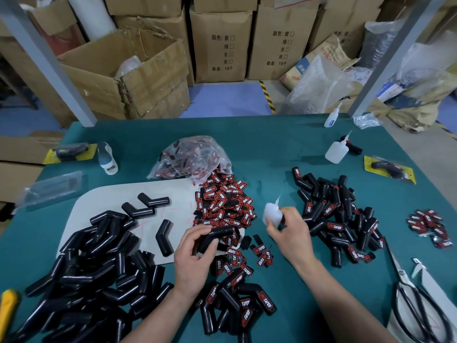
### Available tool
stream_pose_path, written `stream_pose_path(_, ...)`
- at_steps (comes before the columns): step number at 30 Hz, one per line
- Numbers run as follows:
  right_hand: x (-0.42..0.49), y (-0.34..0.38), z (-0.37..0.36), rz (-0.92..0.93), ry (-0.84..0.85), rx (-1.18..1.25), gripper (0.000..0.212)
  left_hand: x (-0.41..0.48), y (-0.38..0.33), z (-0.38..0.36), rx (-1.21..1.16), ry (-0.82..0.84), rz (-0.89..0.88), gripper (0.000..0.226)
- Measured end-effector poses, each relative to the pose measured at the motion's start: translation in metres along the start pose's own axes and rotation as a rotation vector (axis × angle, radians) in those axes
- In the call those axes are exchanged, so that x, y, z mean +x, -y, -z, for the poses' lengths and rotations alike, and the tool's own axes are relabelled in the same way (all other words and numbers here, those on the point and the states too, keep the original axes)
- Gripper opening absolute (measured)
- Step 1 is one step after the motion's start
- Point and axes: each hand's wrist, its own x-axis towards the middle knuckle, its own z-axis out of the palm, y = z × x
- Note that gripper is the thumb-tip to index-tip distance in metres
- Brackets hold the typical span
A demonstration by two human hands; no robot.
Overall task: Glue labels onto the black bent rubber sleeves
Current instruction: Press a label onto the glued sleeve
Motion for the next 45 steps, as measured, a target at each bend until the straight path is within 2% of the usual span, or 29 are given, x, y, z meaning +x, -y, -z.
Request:
stream_pose_path(3, 0.000, -0.003, -0.003, -0.020, 0.051, -0.017, 0.032, 0.001, -0.001, 0.001, -0.006, -0.001, 0.024, 0.037)
stream_pose_path(6, 0.000, -0.001, -0.006, -0.037, 0.076, 0.003, 0.028, 0.002, 0.000, -0.001, -0.022, -0.002, 0.040, 0.041)
stream_pose_path(8, -0.002, 0.004, 0.000, -0.024, -0.059, 0.118, 0.043, 0.002, 0.002, -0.002, -0.031, 0.000, 0.057, 0.049)
stream_pose_path(9, -0.003, 0.007, 0.005, 0.059, -0.205, 0.154, 0.048, 0.002, 0.003, -0.002, -0.035, 0.001, 0.062, 0.053)
stream_pose_path(10, -0.007, 0.011, 0.010, 0.199, -0.352, 0.159, 0.043, 0.002, 0.003, -0.002, -0.030, 0.002, 0.063, 0.053)
stream_pose_path(11, -0.013, 0.016, 0.013, 0.370, -0.413, 0.154, 0.030, 0.003, 0.004, -0.001, -0.012, 0.001, 0.059, 0.050)
stream_pose_path(12, -0.021, 0.021, 0.012, 0.520, -0.365, 0.133, 0.019, 0.005, 0.004, 0.000, 0.007, -0.002, 0.056, 0.046)
stream_pose_path(14, -0.037, 0.034, 0.000, 0.640, -0.107, 0.086, 0.015, 0.006, 0.002, 0.001, 0.020, -0.018, 0.046, 0.041)
stream_pose_path(17, -0.048, 0.039, -0.026, 0.585, 0.200, 0.102, 0.016, 0.005, 0.003, 0.000, -0.016, -0.017, 0.049, 0.030)
stream_pose_path(19, -0.046, 0.038, -0.030, 0.537, 0.270, 0.080, 0.020, 0.003, 0.003, -0.001, -0.080, -0.019, 0.118, 0.029)
stream_pose_path(21, -0.044, 0.036, -0.030, 0.537, 0.295, 0.063, 0.023, 0.001, 0.002, -0.003, -0.113, -0.024, 0.181, 0.029)
stream_pose_path(24, -0.047, 0.039, -0.031, 0.546, 0.318, 0.031, 0.022, 0.001, 0.001, -0.003, -0.115, -0.020, 0.182, 0.029)
stream_pose_path(32, -0.046, 0.042, -0.025, 0.377, 0.382, -0.005, 0.021, 0.000, -0.002, -0.003, -0.112, -0.022, 0.167, 0.032)
stream_pose_path(36, -0.048, 0.040, -0.026, 0.452, 0.400, -0.034, 0.015, -0.003, -0.005, -0.004, -0.226, -0.040, 0.117, 0.031)
stream_pose_path(39, -0.047, 0.038, -0.026, 0.466, 0.440, -0.055, 0.012, -0.007, -0.004, -0.003, -0.282, 0.064, 0.088, 0.028)
stream_pose_path(42, -0.042, 0.039, -0.025, 0.304, 0.477, -0.002, 0.010, -0.010, -0.001, -0.004, -0.225, 0.161, 0.097, 0.025)
stream_pose_path(45, -0.039, 0.039, -0.024, 0.109, 0.509, 0.059, 0.022, -0.008, 0.003, -0.006, -0.080, 0.164, 0.167, 0.025)
